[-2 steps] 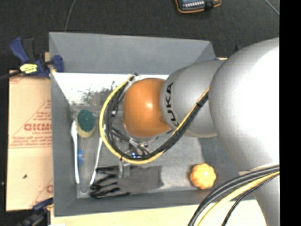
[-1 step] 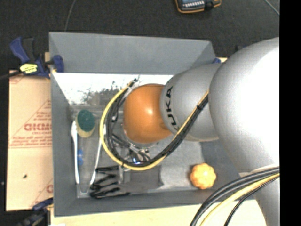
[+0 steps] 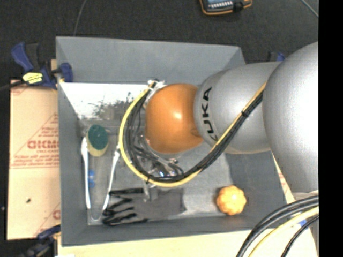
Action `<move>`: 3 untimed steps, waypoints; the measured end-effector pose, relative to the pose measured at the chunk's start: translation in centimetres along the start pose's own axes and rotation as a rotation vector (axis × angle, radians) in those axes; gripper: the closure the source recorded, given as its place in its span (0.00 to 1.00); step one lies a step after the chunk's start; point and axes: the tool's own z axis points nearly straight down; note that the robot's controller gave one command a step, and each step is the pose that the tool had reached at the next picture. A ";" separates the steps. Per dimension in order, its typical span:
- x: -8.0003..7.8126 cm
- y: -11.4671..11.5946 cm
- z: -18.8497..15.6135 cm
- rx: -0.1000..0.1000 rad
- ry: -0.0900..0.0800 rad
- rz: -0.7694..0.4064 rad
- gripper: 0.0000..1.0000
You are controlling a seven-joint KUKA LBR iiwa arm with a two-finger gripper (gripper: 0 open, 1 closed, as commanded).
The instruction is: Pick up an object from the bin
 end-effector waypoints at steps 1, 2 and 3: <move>0.1 -0.6 -4.4 0.001 0.004 0.085 0.00; -0.9 4.7 4.0 -0.004 0.006 0.074 0.00; -2.1 3.1 0.9 0.006 -0.013 0.068 1.00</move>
Offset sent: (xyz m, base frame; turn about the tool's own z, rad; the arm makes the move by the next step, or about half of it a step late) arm -0.0091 0.0451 -0.0357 0.0791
